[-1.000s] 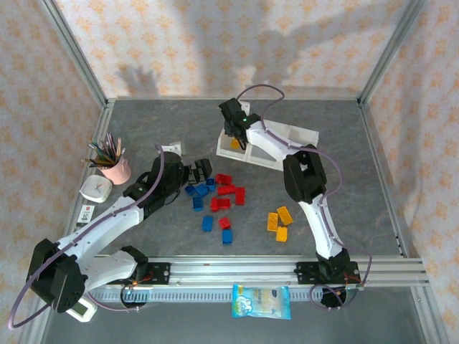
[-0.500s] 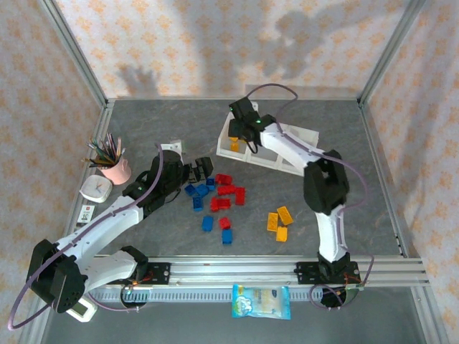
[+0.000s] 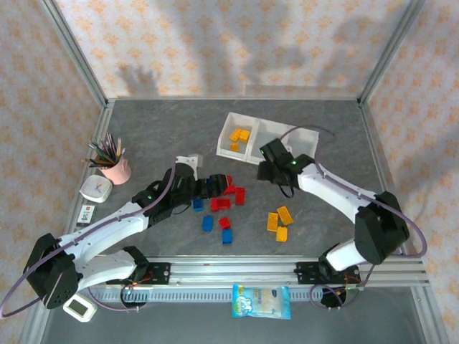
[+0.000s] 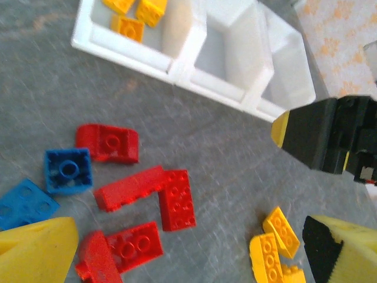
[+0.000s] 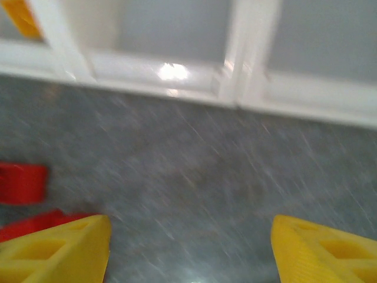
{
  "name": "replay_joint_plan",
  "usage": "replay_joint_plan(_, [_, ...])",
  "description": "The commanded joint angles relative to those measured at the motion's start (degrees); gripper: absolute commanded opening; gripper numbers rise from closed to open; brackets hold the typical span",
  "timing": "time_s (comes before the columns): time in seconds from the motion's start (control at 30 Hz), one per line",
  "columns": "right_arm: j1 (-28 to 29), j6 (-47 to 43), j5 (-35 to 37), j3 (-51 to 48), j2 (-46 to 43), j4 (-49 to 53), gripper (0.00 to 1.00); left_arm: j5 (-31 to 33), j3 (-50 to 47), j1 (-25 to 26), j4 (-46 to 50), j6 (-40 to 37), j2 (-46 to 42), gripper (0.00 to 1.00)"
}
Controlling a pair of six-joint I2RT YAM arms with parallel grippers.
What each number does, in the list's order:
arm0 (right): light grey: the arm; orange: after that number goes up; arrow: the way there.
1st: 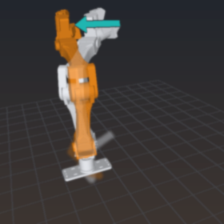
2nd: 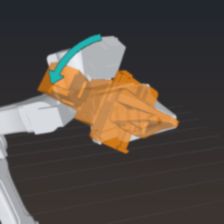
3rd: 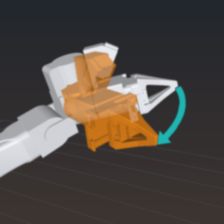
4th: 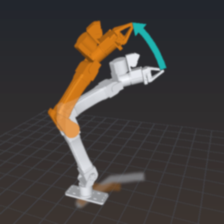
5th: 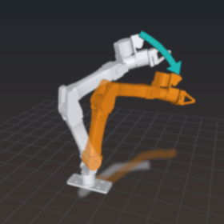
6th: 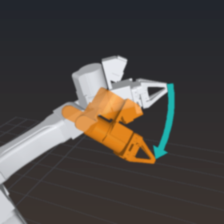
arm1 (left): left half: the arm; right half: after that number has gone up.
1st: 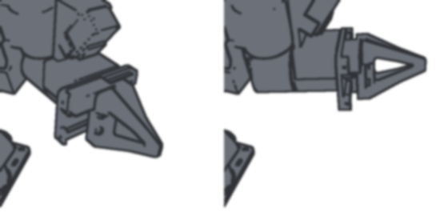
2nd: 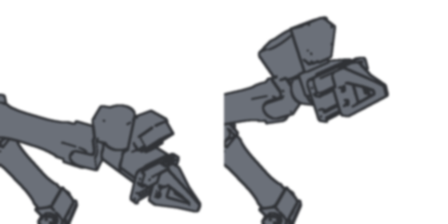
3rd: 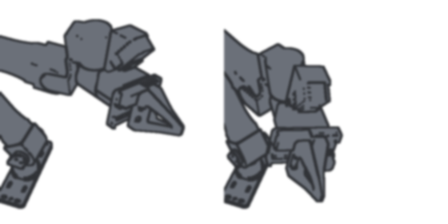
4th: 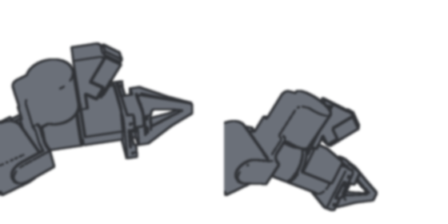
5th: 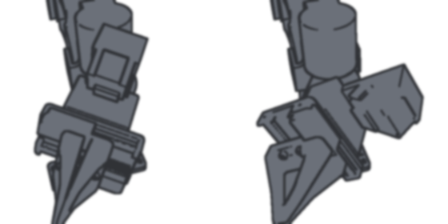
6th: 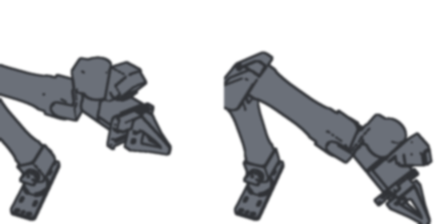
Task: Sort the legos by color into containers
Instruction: Pick up the lego from the bottom-center of the table.
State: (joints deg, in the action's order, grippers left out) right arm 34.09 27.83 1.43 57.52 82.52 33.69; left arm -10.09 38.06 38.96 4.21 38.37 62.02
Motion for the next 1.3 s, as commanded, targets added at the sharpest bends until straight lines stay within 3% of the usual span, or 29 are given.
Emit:
replay_joint_plan(0.0, [0.7, 5.9, 0.6, -4.7, -5.4, 4.8, 0.73, 0.2, -1.3, 2.3, -4.0, 3.2, 0.6, 0.99])
replay_joint_plan(0.33, [3.4, 15.4, -3.2, -17.6, -10.2, 3.1, 0.81, 1.0, -3.4, 5.6, -7.7, 5.5, 3.1, 0.99])
replay_joint_plan(0.77, [4.5, 23.1, -6.7, -20.2, -7.5, -1.8, 0.86, 2.3, -2.7, 5.6, -7.0, 5.1, 3.0, 0.99])
replay_joint_plan(1.07, [7.9, 26.1, -6.8, -15.4, -4.0, -6.5, 0.80, 4.4, -3.8, 5.6, -7.0, 5.8, 1.7, 0.99])
replay_joint_plan(1.27, [7.4, 24.6, -2.1, -16.5, -4.3, -3.3, 0.71, 4.3, -3.4, 5.6, -7.3, 5.6, 2.3, 0.99])
